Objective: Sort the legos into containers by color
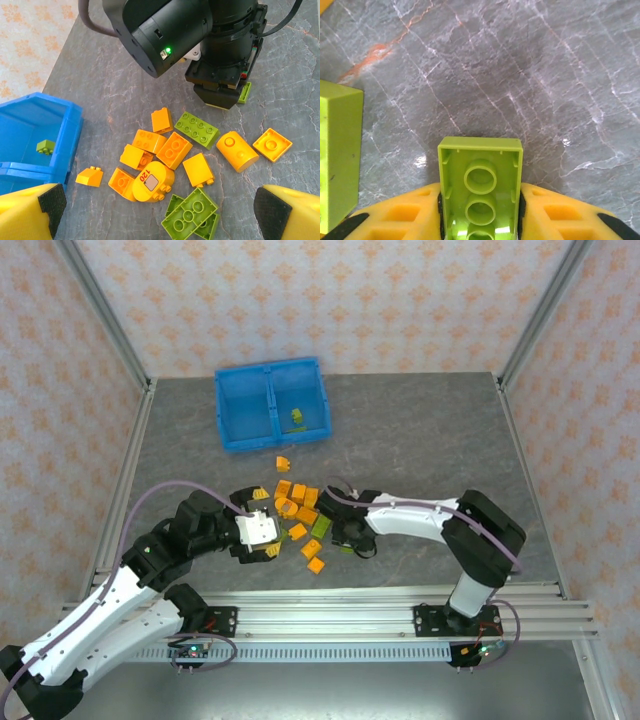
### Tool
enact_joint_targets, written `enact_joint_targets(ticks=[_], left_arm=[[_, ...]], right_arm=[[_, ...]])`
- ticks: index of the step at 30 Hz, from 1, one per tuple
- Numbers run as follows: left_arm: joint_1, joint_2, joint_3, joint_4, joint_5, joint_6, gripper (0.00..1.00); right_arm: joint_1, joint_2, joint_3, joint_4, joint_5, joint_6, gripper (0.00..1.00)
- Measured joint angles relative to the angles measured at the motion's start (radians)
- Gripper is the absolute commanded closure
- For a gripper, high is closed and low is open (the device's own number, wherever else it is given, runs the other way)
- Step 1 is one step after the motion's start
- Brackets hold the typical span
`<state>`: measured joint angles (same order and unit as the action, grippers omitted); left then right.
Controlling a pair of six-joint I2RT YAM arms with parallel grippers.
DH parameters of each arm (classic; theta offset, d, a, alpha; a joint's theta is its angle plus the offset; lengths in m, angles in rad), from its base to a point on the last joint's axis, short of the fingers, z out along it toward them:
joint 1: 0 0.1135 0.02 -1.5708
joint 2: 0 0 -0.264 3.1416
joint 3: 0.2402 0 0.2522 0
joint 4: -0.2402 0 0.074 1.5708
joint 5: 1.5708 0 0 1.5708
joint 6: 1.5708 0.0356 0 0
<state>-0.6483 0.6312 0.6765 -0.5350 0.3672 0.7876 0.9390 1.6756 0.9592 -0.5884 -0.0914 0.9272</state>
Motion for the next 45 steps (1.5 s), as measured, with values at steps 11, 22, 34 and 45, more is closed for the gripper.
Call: enact_joint_targets(ticks=[11,22,34,45], left_arm=[[0.0,-0.048,0.0,-0.002,0.046,0.023,0.0],[0.0,-0.067,-0.029,0.137,-0.241,-0.164,0.0],[0.0,-0.045,0.002,0.169,-0.461,-0.311,0.0],[0.0,-0.019,0.003,0.169,-0.462,-0.32,0.0]], right_arm=[[-0.003,-0.171,0.146,0.001,0.211,-0.089,0.68],[-0.086,0.207,0.775,0.163,0.231,-0.28,0.68],[-0.275,0.917,1.661,0.025,0.192,-0.407,0.65],[-0.291,1.077,1.783,0.02,0.061,-0.396,0.39]])
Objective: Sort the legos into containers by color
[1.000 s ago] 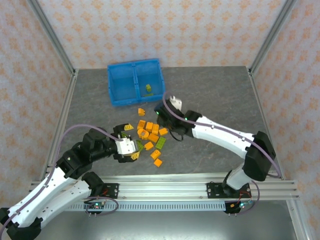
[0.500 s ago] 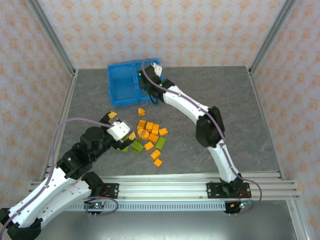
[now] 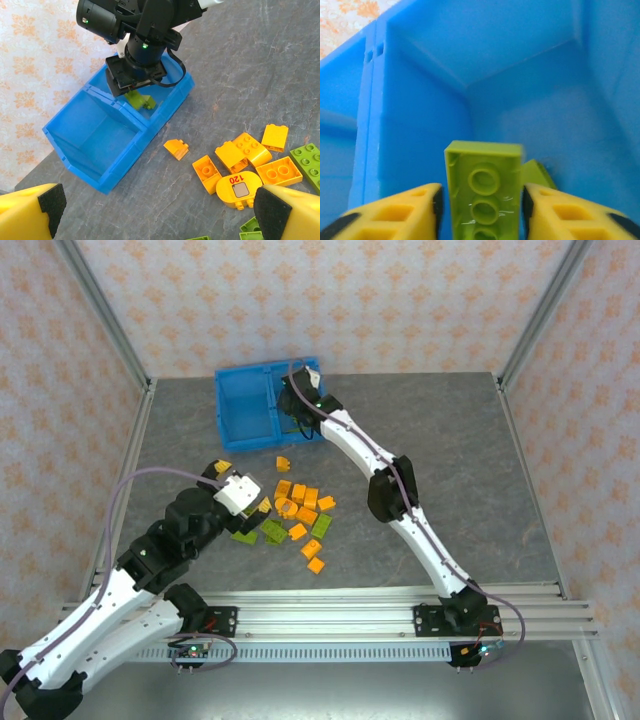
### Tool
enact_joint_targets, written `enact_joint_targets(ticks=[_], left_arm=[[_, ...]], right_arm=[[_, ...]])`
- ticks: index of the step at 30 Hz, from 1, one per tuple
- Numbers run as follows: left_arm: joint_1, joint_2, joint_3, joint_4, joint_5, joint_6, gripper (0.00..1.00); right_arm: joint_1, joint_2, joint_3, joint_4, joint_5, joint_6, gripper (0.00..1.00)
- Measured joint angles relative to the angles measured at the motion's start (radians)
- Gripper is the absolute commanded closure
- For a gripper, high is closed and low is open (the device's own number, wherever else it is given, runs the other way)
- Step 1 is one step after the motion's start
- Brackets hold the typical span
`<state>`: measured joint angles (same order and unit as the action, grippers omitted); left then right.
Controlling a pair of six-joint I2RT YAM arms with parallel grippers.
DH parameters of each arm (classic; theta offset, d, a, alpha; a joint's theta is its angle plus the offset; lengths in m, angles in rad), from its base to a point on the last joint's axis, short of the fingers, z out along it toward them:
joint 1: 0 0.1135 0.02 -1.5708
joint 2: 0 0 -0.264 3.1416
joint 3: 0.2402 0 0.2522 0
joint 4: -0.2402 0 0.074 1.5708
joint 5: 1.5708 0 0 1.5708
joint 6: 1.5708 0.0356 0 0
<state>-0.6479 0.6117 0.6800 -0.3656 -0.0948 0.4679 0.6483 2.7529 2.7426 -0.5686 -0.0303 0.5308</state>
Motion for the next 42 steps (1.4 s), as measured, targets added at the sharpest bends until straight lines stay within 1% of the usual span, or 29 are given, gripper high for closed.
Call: enact_joint_targets(ticks=[6,9,11,14,17,18,20,21,23,25,27,30,33,37,42], left_arm=[[0.0,0.005,0.0,0.0,0.0,0.0,0.0],[0.0,0.007,0.0,0.0,0.0,0.0,0.0],[0.0,0.013,0.0,0.0,0.0,0.001,0.0],[0.0,0.021,0.0,-0.001,0.009,0.005,0.0],[0.0,0.024,0.0,-0.015,0.058,0.036,0.0],[0.0,0.023,0.0,-0.026,0.089,0.055,0.0],[0.0,0.019,0.0,-0.05,0.168,0.097,0.0],[0.0,0.016,0.0,-0.062,0.214,0.126,0.0],[0.0,0.006,-0.005,-0.074,0.298,0.19,0.0],[0.0,0.003,-0.017,-0.093,0.373,0.27,0.0],[0.0,0.004,-0.029,-0.123,0.44,0.343,0.0],[0.0,0.008,-0.038,-0.153,0.512,0.409,0.0],[0.0,0.014,-0.042,-0.164,0.549,0.425,0.0],[0.0,0.027,-0.042,-0.162,0.57,0.424,0.0],[0.0,0.034,-0.044,-0.162,0.586,0.424,0.0]], right_arm=[[0.004,-0.013,-0.008,-0.008,-0.007,0.0,0.39],[0.008,-0.09,-0.089,-0.041,-0.008,0.003,0.38],[0.015,-0.191,-0.193,-0.06,-0.006,0.003,0.37],[0.042,-0.453,-0.488,-0.043,0.006,0.005,0.36],[0.084,-0.781,-0.863,0.049,0.016,0.023,0.35],[0.101,-0.901,-0.995,0.079,0.017,0.036,0.35],[0.137,-1.091,-1.207,0.136,0.018,0.061,0.35],[0.153,-1.173,-1.306,0.153,0.017,0.075,0.33],[0.174,-1.256,-1.432,0.149,0.006,0.095,0.27],[0.192,-1.258,-1.495,0.099,-0.013,0.111,0.25],[0.216,-1.212,-1.539,0.046,-0.038,0.129,0.24],[0.267,-1.153,-1.609,0.005,-0.077,0.166,0.24],[0.311,-1.114,-1.663,0.0,-0.124,0.212,0.24],[0.314,-1.064,-1.66,0.01,-0.151,0.233,0.25],[0.313,-0.985,-1.621,0.015,-0.154,0.229,0.25]])
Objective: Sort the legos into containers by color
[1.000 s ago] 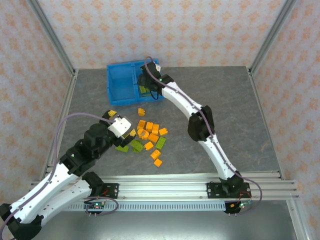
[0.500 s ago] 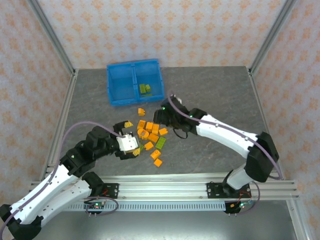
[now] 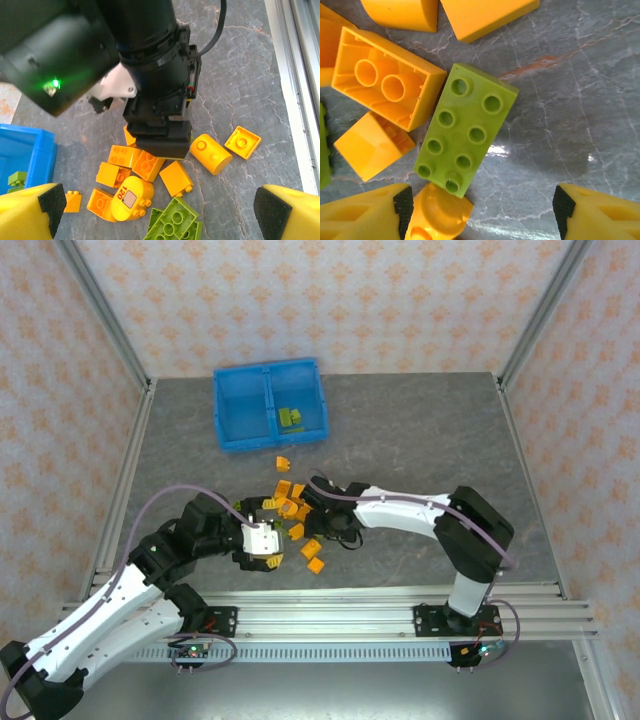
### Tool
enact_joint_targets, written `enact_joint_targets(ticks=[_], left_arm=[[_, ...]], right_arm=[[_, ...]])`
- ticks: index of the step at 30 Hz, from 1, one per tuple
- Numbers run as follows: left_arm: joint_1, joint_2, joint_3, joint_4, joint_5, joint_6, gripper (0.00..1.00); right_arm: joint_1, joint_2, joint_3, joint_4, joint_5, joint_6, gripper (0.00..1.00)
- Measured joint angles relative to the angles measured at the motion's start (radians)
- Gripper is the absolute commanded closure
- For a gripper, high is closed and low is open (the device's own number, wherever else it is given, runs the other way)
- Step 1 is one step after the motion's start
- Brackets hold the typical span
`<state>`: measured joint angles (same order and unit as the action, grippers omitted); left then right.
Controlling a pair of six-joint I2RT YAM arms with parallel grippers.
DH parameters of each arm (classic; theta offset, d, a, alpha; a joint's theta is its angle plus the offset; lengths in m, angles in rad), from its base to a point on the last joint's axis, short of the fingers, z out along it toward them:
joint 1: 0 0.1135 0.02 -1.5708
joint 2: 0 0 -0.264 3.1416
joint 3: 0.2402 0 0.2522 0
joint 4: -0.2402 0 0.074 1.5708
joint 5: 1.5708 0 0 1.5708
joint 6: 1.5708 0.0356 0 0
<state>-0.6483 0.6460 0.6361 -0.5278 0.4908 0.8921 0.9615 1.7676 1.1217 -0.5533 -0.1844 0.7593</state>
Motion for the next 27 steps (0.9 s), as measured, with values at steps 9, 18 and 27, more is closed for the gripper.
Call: enact_joint_targets(ticks=[9,18,27], left_arm=[[0.0,-0.011,-0.011,0.002,0.0,0.0,0.0],[0.0,-0.011,-0.012,0.009,0.0,-0.001,0.0],[0.0,-0.011,-0.012,0.008,0.0,0.0,0.0]], right_arm=[[0.0,0.074,0.044,0.037,-0.015,0.004,0.37],[0.002,0.089,0.047,0.025,0.049,0.036,0.6],[0.0,0.03,-0.008,0.009,0.142,0.039,0.78]])
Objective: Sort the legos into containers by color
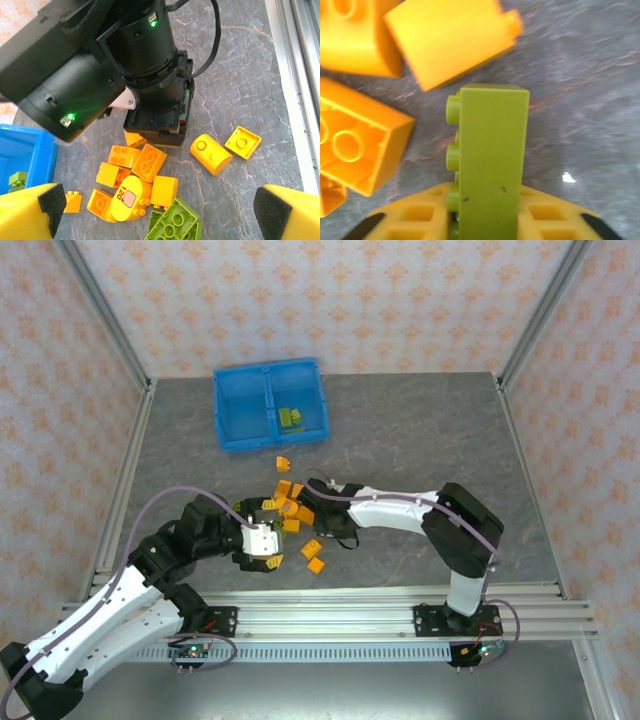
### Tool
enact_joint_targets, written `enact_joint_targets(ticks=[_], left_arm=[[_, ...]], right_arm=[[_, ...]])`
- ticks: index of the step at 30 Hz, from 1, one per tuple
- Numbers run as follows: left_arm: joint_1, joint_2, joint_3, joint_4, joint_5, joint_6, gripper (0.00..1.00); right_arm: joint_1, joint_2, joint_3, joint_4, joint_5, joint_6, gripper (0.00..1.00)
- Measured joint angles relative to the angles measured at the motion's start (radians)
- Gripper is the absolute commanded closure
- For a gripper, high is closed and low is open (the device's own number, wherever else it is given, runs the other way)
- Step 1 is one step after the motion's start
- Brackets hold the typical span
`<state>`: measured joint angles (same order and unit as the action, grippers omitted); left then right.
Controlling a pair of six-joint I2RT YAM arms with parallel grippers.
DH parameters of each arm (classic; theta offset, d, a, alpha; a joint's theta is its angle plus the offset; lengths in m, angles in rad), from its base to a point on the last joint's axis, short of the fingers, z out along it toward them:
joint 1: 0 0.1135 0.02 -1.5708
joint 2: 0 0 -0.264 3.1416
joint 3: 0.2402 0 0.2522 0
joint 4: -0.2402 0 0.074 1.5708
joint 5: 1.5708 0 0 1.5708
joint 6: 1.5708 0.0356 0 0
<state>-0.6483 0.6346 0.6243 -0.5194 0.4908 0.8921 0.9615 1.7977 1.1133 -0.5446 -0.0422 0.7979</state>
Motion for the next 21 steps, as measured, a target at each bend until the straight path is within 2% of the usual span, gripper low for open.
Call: enact_joint_targets(ticks=[5,9,11,14,17,21], left_arm=[[0.0,-0.01,-0.003,0.001,0.0,0.0,0.0],[0.0,-0.024,-0.006,0.01,-0.001,-0.004,0.0],[0.0,-0.031,-0.006,0.03,-0.02,-0.047,0.0],[0.0,-0.029,-0.006,0.095,-0.12,-0.175,0.0],[0.0,-0.005,0.016,0.124,-0.246,-0.302,0.0],[0.0,0.042,0.072,0.136,-0.375,-0.416,0.0]], right_arm=[[0.0,-0.112,-0.024,-0.024,0.09,-0.04,0.78],[0.0,-0.171,0.056,-0.043,0.14,-0.159,0.77],[0.0,-0.176,0.127,-0.032,0.153,-0.23,0.77],[-0.011,-0.167,0.24,0.005,0.154,-0.321,0.77],[-0.05,-0.086,0.41,0.043,0.155,-0.396,0.77],[-0.132,0.138,0.689,0.078,0.16,-0.468,0.77]])
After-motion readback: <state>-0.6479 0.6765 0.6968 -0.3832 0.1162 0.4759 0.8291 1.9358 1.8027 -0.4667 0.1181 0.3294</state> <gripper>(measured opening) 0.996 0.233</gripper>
